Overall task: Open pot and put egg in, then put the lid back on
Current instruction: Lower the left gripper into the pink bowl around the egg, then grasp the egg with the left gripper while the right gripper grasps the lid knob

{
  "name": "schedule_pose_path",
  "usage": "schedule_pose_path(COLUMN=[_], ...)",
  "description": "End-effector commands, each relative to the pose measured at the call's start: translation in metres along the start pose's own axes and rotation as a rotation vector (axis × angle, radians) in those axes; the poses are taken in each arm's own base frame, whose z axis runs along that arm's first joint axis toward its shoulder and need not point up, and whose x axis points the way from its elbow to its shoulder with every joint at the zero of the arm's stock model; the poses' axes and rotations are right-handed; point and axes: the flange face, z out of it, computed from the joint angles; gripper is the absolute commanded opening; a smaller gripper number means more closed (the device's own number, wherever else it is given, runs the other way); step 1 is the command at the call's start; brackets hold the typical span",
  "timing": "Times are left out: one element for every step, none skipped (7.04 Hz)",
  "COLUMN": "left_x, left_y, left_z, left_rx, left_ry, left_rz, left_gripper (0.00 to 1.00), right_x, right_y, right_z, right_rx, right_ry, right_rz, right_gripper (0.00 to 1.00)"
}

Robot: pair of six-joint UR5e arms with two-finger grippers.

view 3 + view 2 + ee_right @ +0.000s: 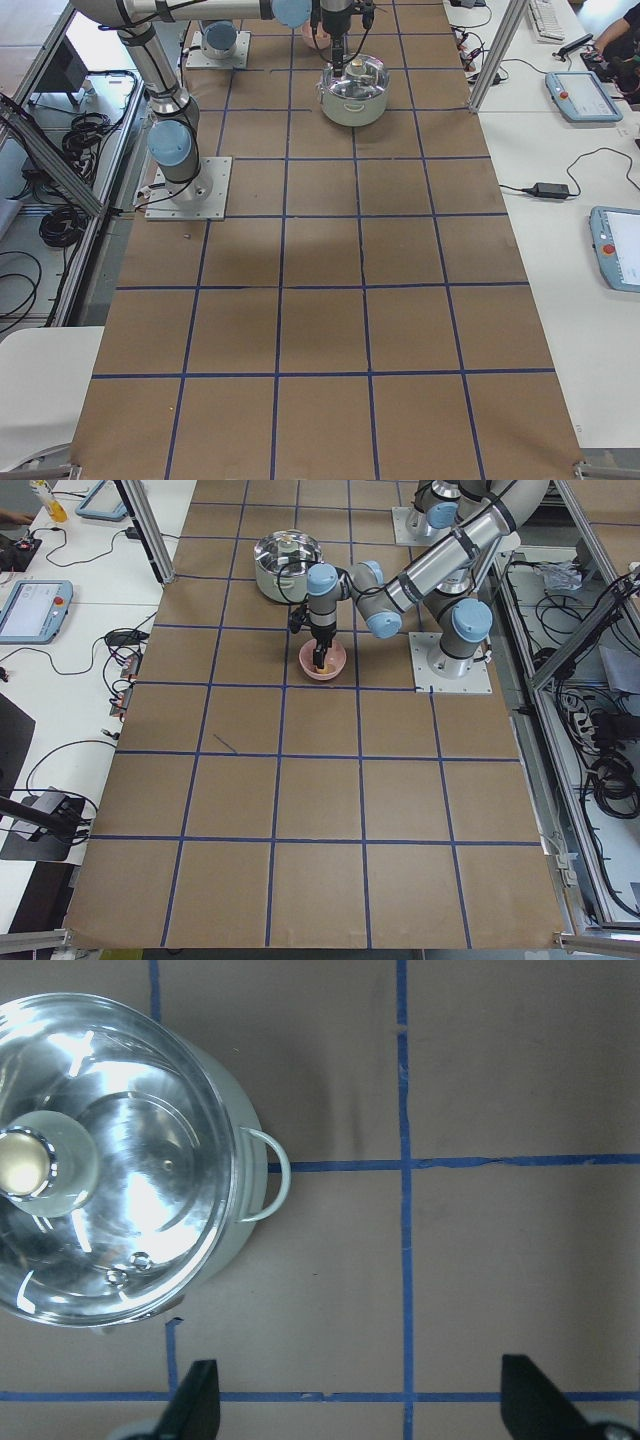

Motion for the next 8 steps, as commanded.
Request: schedule_pose_path(left_x=[-0.002,-0.001,-0.002,-0.002,-0.002,0.008,0.014,0.013], left_y=[-0.003,-0.003,-0.004,-0.004,-0.005,-0.008,-0.009,-0.01], left_z=[0.006,0.008,0.008,0.009,0.009,0.01,0.01,0.011], left_rx=[0.009,0.005,0.006,0.007,0.01,0.013,0.025,0.02], left_ry=[-0.005,0.0,-0.001,-0.005,-0.006,-0.002,0.014,0.008], left_rz=[0.007,0.007,0.01,0.044,0.045,0.065,0.099,0.16], left_gripper=[0.98,0.97,0.97,0.97,0.97,0.96,0.96,0.96], right_x=[-0.011,-0.041,-0.097,-0.138,-0.154,-0.159,-0.167,-0.181], right_y=[-0.018,-0.037,-0.063,-0.081,-0.08,-0.077,-0.078,-0.079], right_z=[0.02,0.038,0.053,0.079,0.1,0.107,0.119,0.137], right_rx=[-0.031,-0.055,-0.05,-0.053,-0.075,-0.079,-0.057,-0.043], right_ry=[-0.045,-0.015,-0.007,0.039,0.043,0.031,0.019,0.02], right_rz=[0.022,0.083,0.052,0.078,0.087,0.119,0.164,0.148], right_gripper=[1.0,0.99,0.9,0.95,0.95,0.96,0.96,0.94])
